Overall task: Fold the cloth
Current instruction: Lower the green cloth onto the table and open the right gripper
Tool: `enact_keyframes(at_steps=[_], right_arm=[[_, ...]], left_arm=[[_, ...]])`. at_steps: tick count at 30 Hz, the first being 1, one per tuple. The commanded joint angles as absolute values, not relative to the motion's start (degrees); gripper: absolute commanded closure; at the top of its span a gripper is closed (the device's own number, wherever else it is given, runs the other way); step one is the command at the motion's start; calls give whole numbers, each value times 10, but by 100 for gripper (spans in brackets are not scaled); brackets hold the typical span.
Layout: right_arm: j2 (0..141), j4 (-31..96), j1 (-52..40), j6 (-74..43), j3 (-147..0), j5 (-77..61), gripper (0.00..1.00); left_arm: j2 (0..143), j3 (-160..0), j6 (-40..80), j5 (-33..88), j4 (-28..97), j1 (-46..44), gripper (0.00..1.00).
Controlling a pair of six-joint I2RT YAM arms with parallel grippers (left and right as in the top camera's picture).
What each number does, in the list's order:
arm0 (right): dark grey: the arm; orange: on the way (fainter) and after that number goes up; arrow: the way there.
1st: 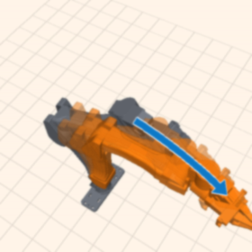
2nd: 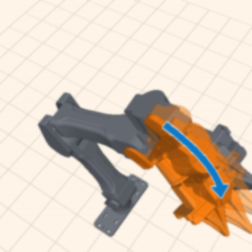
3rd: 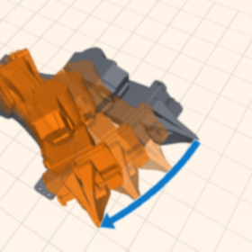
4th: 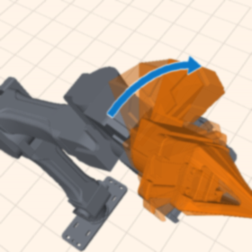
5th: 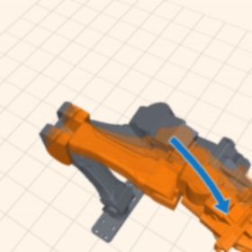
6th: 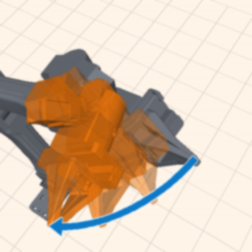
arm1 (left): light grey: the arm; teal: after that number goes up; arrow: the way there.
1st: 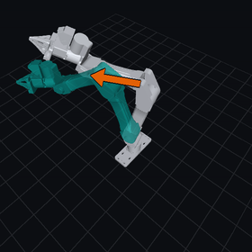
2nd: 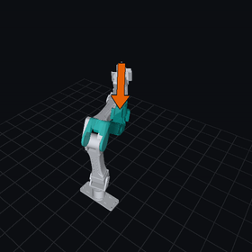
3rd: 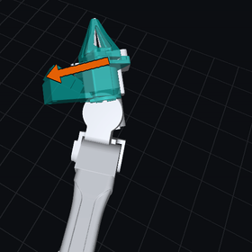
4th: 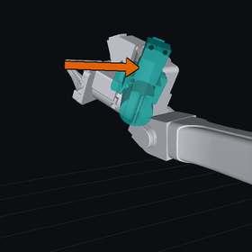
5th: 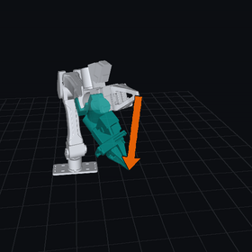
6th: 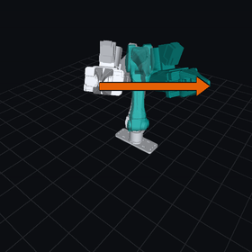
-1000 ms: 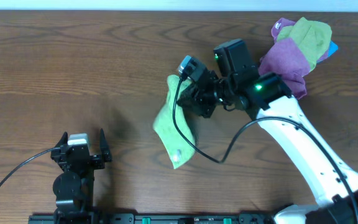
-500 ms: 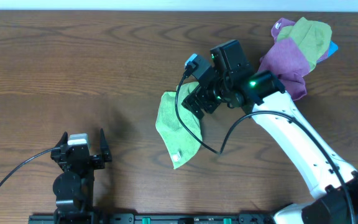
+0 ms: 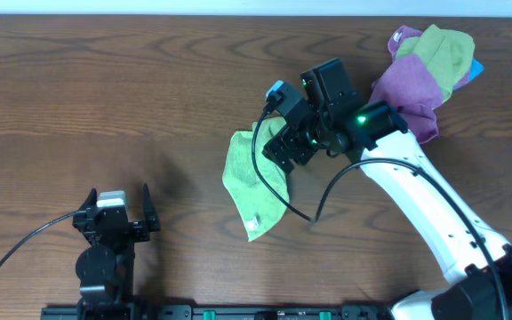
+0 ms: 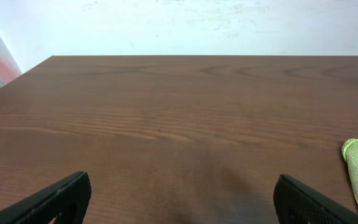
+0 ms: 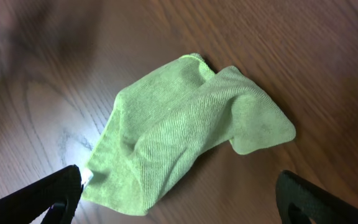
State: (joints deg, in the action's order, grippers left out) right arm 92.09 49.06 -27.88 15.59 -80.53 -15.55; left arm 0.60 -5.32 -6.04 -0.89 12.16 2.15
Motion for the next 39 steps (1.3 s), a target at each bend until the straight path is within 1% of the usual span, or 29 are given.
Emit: enact_keyframes(at_steps=[1,11,17,23,28,33,36,39], right_arm=[[921,502,-278,148,-813,-152,1],[921,583,-278,148,-813,-152,1],[921,589,-278,146,-813,-149,1],[921,554,-278,146,-813,-170,1],[921,470,-278,162,-813,-167,1],[920,399,-278,189,-813,-104,1],[906,392,-277,202,-813,-65,1],[867,416,-277,225,-813,-25,1]], left_arm=[[3,-43,-64,-18,143,23,5],[3,-43,-64,-18,143,23,5],[3,-43,-64,-18,143,23,5],[3,-43,-64,-18,143,23,5],[3,-43,-64,-18,143,23,5],[3,-43,-64,-18,143,23,5],[3,-43,-64,-18,143,23,5],[3,-43,-64,-18,143,23,5]])
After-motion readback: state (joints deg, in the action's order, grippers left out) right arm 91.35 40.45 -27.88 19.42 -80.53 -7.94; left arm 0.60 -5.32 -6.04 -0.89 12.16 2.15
